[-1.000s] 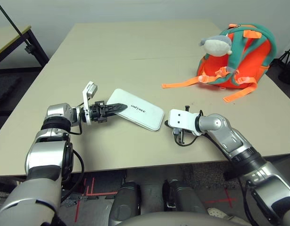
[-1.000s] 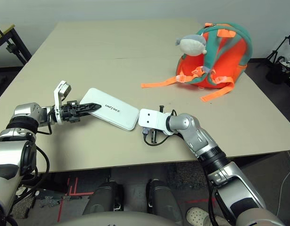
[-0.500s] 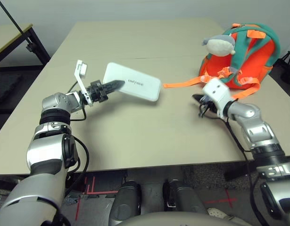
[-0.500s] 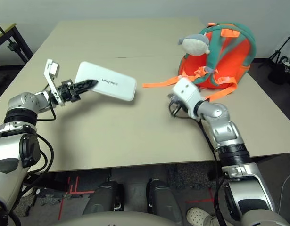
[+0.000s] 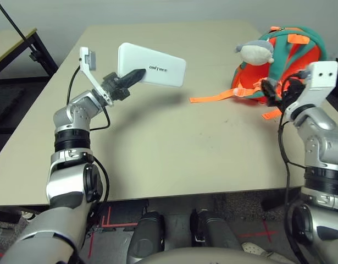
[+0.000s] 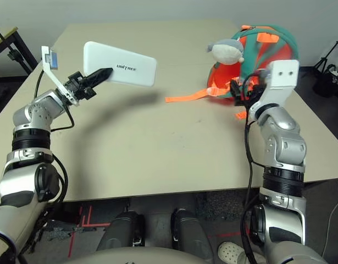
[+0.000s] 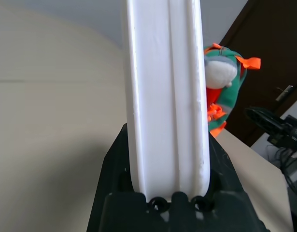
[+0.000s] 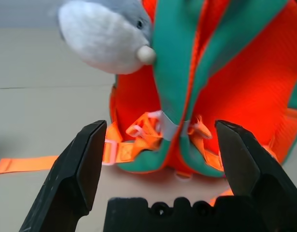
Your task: Put the pencil case into the backpack and zip it.
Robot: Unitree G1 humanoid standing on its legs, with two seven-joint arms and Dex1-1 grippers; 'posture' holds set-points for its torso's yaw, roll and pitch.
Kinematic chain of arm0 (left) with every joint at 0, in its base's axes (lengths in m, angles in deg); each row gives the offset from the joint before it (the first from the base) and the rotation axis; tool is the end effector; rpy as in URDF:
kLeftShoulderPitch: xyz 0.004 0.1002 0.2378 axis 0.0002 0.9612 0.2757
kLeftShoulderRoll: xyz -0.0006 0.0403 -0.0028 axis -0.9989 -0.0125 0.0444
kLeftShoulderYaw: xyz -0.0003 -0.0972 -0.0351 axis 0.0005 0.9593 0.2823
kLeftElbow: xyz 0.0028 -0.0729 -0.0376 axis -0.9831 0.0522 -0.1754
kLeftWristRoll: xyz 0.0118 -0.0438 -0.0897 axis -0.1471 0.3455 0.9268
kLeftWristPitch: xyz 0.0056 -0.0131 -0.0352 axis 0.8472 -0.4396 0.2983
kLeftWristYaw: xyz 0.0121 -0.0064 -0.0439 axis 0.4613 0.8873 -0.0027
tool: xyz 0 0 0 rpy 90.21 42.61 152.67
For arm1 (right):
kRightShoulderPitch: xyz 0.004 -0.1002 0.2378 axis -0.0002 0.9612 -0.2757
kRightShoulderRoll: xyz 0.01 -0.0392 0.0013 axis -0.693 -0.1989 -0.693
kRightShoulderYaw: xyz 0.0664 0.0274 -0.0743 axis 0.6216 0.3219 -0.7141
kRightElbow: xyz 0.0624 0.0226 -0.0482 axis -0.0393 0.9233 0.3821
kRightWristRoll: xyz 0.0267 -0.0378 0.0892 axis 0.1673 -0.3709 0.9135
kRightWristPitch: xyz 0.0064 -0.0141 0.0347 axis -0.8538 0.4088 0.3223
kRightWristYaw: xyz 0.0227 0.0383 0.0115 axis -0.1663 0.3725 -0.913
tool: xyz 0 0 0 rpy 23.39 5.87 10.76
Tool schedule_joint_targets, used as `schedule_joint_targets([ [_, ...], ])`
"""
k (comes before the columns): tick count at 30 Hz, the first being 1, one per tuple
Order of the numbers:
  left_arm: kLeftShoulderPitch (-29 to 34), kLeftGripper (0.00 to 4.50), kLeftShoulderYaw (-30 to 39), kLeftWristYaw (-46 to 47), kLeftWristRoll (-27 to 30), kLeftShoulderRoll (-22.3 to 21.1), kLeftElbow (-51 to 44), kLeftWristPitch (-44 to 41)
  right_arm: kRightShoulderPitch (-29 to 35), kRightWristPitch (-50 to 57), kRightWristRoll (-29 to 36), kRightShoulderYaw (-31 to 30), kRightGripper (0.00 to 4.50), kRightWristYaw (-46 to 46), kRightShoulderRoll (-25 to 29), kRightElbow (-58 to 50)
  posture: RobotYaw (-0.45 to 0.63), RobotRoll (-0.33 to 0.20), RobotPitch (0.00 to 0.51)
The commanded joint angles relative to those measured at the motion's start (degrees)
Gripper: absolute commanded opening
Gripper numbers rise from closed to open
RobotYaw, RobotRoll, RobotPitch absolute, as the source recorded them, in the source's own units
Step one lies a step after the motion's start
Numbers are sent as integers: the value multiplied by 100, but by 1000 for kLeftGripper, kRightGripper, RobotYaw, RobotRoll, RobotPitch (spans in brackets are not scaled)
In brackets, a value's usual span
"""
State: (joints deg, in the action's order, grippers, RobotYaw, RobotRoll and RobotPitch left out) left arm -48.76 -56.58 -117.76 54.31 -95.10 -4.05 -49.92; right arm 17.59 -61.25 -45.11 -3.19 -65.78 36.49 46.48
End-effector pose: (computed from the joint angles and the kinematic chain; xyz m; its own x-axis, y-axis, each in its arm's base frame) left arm 0.3277 0.2406 0.1574 0.6849 -0.7105 0.1618 0.6919 0.5643 -0.4504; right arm 0.2727 -0.2642 0.1597 0.9988 -0.0425 0.0223 0.0421 0.9990 0.0176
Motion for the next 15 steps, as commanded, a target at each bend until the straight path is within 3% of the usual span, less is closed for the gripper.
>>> schedule_joint_targets([
  [1,39,1312,-26,110,288,55,-590,-112,-313,-197,150,118,4500,99,-8,518,136,0,55],
  [15,277,1312,-49,461,625,83,-1326,-265,-2030,-2406,-227,-158,4500,3,362,4730,189,0,50],
])
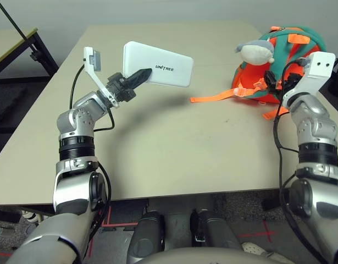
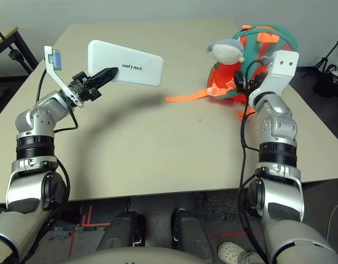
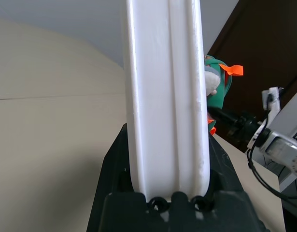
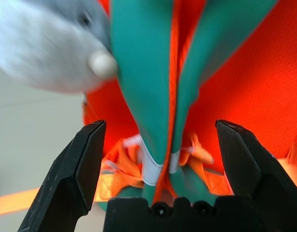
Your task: Put the pencil case into the backpack and zip it.
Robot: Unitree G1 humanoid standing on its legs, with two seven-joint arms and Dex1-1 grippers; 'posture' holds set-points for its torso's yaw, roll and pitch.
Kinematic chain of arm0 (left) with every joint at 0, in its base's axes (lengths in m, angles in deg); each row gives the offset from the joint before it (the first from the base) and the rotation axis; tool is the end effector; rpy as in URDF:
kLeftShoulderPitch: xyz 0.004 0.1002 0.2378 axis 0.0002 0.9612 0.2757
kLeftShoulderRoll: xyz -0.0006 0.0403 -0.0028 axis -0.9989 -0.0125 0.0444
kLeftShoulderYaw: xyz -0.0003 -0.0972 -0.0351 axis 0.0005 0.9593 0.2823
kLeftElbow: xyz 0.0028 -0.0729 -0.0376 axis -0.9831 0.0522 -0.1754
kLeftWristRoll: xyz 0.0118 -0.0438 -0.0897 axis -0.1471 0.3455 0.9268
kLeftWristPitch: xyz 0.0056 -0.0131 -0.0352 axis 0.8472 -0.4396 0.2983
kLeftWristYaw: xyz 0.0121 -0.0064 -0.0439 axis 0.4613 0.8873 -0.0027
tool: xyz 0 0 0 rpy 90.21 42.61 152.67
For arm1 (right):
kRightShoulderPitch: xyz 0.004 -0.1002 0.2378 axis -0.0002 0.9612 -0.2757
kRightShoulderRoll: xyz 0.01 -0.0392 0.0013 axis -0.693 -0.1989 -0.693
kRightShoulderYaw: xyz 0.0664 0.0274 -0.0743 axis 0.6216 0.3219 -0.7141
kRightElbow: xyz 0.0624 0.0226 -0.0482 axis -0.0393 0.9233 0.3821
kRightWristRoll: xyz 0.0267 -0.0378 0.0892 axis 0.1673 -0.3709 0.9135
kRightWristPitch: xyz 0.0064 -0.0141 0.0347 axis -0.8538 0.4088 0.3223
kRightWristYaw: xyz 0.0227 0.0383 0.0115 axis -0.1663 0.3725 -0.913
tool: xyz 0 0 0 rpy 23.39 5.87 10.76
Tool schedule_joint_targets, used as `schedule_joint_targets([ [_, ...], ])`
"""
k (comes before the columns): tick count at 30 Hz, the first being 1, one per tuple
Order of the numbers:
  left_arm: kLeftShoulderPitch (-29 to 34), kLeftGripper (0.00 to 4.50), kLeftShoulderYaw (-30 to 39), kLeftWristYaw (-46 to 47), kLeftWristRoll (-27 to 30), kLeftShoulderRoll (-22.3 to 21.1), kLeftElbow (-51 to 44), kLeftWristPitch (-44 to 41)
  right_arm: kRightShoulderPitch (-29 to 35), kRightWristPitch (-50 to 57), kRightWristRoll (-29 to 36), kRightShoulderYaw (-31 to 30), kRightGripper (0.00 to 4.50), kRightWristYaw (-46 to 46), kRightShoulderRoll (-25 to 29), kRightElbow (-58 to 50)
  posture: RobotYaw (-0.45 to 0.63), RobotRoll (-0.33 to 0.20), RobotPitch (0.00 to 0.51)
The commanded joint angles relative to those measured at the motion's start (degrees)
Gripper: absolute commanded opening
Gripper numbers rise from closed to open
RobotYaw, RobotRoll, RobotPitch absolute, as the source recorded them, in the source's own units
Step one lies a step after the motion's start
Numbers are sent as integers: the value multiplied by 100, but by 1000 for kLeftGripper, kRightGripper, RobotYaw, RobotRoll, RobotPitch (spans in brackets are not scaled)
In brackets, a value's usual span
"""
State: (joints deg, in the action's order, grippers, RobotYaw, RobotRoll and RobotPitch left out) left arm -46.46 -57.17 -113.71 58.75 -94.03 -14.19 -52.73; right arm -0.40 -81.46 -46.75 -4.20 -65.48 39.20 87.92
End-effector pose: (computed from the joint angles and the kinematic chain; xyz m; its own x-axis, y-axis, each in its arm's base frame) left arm 0.3196 0.2306 0.1721 0.6652 -0.7146 0.2165 0.7264 0.5523 -0.4090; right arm 0.3271 -0.2733 0.1444 0.9944 -0.1033 -0.0207 0.1048 0.9900 0.0945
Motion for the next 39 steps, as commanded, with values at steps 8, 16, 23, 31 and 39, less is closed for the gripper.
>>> schedule_joint_targets([
  [8,248,1312,4,293,366,-101,-994,-163,-565,-889,-18,-63,3178,-213,70,1322,198,0,54],
  [16,372,1312,37,420,464,-131,-1025,-102,-625,-1027,46,-97,139,-445,21,1168,195,0,56],
  [23,334,1312,48,418,411,-171,-796,42,-371,-879,172,-324,96,-944,-36,-195,175,0,59],
  [31,206,1312,-25,405,344,-183,-546,142,235,106,693,-613,96,-1442,-75,-2819,141,0,65],
  [39,-3,1311,-69,257,214,-489,-106,370,605,1263,1383,-608,96,-1609,37,-4645,127,0,69],
])
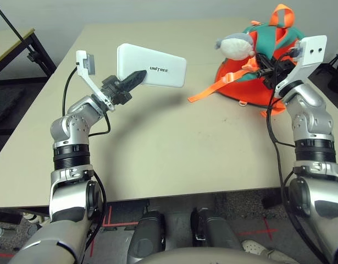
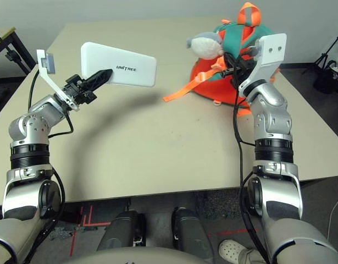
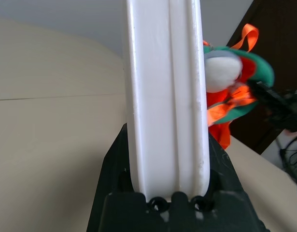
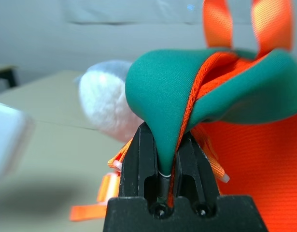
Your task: Put the pencil case into the backpack and zip it.
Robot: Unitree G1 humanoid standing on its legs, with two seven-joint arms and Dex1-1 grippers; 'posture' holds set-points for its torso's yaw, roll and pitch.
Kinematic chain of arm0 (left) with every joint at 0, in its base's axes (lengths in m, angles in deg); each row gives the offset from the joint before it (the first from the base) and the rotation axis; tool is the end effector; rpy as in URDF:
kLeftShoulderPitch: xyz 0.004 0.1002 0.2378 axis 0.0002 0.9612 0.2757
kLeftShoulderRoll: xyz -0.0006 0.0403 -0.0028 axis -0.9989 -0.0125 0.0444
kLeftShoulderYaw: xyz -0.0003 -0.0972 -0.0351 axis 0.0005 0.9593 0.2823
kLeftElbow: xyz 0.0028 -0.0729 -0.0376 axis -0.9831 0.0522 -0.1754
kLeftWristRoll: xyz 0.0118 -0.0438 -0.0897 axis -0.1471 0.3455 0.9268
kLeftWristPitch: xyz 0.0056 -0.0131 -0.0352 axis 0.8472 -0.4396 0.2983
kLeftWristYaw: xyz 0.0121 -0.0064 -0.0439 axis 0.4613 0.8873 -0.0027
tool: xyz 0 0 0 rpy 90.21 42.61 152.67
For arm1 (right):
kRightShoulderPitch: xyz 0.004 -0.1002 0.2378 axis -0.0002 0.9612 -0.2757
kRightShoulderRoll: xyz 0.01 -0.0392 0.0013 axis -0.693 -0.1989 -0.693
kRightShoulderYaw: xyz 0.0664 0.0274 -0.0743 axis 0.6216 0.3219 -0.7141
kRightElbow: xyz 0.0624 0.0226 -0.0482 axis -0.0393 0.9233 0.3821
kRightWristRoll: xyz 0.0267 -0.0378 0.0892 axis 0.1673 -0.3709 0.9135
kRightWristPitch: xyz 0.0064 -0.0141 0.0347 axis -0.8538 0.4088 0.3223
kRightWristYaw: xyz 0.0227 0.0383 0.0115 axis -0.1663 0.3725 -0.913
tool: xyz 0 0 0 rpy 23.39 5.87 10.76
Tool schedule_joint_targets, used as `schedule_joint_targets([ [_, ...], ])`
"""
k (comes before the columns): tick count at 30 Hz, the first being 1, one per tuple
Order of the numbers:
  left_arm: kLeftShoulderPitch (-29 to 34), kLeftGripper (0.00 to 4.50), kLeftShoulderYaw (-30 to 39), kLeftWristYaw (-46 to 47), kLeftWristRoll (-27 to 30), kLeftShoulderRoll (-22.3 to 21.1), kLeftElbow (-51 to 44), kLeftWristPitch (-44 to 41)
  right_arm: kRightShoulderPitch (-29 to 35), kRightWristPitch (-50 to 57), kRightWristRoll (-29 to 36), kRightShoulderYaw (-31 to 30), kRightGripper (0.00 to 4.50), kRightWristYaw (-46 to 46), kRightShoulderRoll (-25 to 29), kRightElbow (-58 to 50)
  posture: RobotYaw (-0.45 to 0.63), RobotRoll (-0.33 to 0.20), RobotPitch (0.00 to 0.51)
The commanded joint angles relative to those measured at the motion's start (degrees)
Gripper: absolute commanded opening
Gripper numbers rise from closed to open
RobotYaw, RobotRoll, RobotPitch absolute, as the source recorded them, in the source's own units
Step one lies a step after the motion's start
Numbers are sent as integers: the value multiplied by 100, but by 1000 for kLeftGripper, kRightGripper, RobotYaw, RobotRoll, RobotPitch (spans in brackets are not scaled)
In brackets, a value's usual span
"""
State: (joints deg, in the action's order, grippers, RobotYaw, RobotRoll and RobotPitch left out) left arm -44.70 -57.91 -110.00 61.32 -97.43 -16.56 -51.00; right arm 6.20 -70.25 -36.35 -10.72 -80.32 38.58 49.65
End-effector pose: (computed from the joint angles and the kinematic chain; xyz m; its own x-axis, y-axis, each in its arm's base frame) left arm 0.3127 0.2438 0.1789 0.7178 -0.6637 0.2104 0.6871 0.6263 -0.3683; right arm 0.2995 -0.2327 0.2119 0.8722 0.3921 0.2925 -0.3921 0.9179 -0.0614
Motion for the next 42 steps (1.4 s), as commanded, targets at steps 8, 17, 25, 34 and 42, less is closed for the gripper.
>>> schedule_joint_targets([
  [8,-354,1311,33,-189,-30,-420,283,314,523,1050,1055,99,96,-121,118,-2299,117,0,73],
  [17,-317,1311,44,-162,25,-645,-125,214,1309,1799,1676,-1,96,536,-342,-3549,116,0,83],
  [25,-325,1311,102,-258,148,-1102,-553,-23,2074,2442,2262,-345,96,425,-258,-4184,120,0,83],
  [34,-387,1311,257,-1047,675,-2132,-769,-776,2346,2260,2087,-556,96,146,65,-3940,147,0,76],
  [42,-757,1310,159,-1310,989,-2562,-1003,-1258,2453,2027,1876,-726,96,-121,168,-3667,167,0,75],
])
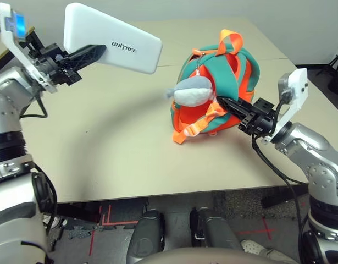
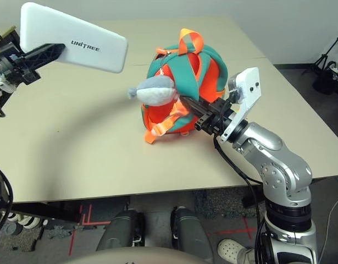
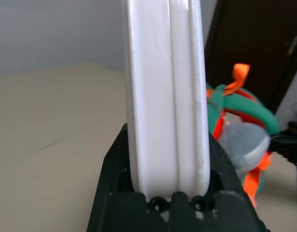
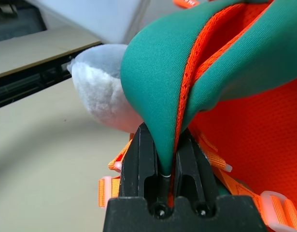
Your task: Put the pencil case into the backpack and zip it.
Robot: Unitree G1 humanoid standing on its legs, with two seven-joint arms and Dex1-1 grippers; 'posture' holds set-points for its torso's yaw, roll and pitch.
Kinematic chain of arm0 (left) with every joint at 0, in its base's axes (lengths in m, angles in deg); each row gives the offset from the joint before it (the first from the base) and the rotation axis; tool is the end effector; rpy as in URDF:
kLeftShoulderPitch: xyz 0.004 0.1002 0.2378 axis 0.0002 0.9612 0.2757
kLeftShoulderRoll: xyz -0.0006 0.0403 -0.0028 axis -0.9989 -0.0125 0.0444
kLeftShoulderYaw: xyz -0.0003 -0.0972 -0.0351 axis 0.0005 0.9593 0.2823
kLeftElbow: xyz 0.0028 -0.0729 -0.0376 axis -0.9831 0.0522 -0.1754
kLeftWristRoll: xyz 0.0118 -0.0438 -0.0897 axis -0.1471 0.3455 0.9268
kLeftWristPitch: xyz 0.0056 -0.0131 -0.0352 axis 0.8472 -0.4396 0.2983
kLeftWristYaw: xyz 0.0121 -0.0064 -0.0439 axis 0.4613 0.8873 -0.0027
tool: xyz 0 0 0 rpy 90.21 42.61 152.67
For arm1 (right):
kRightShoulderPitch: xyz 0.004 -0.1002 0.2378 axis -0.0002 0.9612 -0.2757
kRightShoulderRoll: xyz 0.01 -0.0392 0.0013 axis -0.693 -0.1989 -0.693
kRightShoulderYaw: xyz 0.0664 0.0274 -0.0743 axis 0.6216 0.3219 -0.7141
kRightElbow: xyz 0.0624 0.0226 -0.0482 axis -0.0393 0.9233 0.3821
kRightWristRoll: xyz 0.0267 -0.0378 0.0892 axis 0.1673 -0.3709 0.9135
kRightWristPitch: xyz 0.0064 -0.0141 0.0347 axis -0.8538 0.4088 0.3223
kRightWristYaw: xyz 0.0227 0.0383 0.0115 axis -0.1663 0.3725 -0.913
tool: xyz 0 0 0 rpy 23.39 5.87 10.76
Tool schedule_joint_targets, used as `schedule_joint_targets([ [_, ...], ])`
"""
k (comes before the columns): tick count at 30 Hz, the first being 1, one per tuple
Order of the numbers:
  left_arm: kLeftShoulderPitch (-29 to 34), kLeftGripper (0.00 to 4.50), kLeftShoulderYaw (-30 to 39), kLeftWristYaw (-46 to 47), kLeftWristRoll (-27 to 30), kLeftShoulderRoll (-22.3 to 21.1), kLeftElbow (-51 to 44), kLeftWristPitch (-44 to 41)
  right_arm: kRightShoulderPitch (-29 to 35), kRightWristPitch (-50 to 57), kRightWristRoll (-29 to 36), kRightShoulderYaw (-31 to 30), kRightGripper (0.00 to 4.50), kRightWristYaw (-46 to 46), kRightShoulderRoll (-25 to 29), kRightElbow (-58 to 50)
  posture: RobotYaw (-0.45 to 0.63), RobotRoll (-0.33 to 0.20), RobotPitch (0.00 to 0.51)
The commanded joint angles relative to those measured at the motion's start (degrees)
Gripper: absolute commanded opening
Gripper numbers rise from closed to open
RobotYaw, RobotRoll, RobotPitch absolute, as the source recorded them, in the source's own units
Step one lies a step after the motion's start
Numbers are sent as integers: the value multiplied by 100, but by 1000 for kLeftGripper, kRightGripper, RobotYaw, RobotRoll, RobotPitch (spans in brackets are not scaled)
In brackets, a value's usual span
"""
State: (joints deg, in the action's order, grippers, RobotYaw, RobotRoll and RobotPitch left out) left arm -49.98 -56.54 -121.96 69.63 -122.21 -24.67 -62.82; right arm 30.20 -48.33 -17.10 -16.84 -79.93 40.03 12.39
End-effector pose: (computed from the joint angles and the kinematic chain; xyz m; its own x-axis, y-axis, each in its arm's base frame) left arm 0.2678 0.3066 0.2853 0.6006 -0.7800 0.1757 0.7980 0.5985 -0.0710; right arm 0.2176 -0.1932 0.1793 0.6911 0.7160 0.0990 -0.7222 0.6894 0.0555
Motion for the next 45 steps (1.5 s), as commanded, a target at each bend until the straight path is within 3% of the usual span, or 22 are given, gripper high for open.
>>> schedule_joint_targets([
  [1,-263,1310,-6,-130,141,-70,-179,-42,72,-193,-71,-138,96,-189,28,81,168,0,75],
  [17,-204,1310,-767,-601,-132,718,224,255,289,-365,-262,-107,96,-288,97,206,125,0,64],
  [25,-447,1310,-1287,-1075,-833,727,1057,899,283,-455,-335,-103,96,-335,118,308,130,0,58],
  [30,-808,1310,-1511,-1349,-1132,977,1675,1193,257,-471,-338,-147,96,-369,116,366,139,0,58],
  [35,-1153,1310,-1686,-1410,-1479,1509,2323,1663,230,-500,-372,-169,96,-414,132,432,139,0,59],
  [45,-1134,1310,-1999,-1151,-2065,2832,2882,2545,336,-490,-417,-154,96,-421,169,353,102,0,63],
])
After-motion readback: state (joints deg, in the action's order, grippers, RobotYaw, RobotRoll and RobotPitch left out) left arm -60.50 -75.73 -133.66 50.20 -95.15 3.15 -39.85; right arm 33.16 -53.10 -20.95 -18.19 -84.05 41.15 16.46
